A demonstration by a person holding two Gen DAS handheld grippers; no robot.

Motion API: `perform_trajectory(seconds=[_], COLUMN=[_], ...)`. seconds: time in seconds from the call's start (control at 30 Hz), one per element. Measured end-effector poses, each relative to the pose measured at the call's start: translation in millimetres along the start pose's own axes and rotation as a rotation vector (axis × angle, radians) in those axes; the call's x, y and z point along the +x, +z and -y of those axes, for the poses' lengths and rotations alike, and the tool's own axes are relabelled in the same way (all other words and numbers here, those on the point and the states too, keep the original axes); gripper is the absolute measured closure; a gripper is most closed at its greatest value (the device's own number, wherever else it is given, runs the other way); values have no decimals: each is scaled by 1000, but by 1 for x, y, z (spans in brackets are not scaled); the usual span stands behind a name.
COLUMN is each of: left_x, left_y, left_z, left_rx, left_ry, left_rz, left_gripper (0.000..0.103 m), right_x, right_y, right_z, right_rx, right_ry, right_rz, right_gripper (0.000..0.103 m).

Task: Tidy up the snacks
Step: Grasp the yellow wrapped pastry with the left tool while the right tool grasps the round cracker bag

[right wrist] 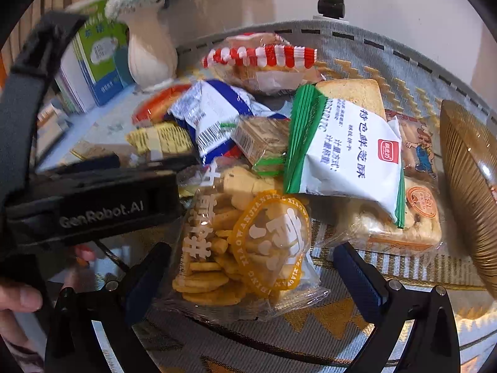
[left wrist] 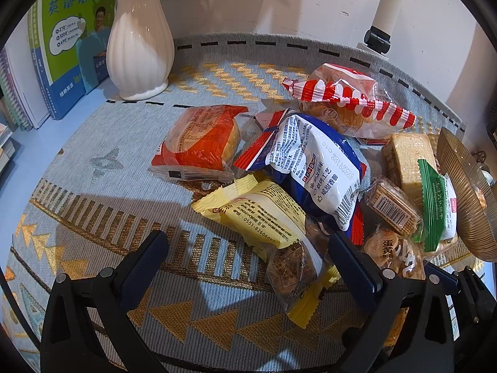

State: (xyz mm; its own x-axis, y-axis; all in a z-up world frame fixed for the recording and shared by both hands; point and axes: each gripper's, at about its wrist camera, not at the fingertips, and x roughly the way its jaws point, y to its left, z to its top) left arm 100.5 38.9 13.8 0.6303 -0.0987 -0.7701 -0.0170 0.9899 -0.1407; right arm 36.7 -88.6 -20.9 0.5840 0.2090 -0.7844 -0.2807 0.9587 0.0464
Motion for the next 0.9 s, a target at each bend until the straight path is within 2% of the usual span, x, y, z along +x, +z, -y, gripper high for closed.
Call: perform_trajectory(seconds=[0.1,0.17,0.2,0.23,0.43,0.7,0.9], left_x=[-1,-2,-6,-10,-14,-19,-24], left_y=[-2,-2,-2,-2,-2,-6,-15], left_z=[2,0,-3,-5,-6,-22,-18], left_rx=[-3,-8,-14,-16,-36,-91,-72], left_ry=[-1,-12,-41,-126,-151,-182,-228], left_rz=[2,7,25,49,60,103,79], left_gripper=[0,3,35,63,65,75,74], right_x=[-7,-8,-10,-12,-19,-33,-42], right_y=[0,0,-1,-1,-3,-18,-30], right_z=[13,14,12,12,13,22,21], right_rx=[63,70,67,64,64,94,77], right_ry=[78,89,91,102,182,369,377], right_rz=[32,37,41,52,76,119,130], right_gripper=[0,2,9,30,37,41,43])
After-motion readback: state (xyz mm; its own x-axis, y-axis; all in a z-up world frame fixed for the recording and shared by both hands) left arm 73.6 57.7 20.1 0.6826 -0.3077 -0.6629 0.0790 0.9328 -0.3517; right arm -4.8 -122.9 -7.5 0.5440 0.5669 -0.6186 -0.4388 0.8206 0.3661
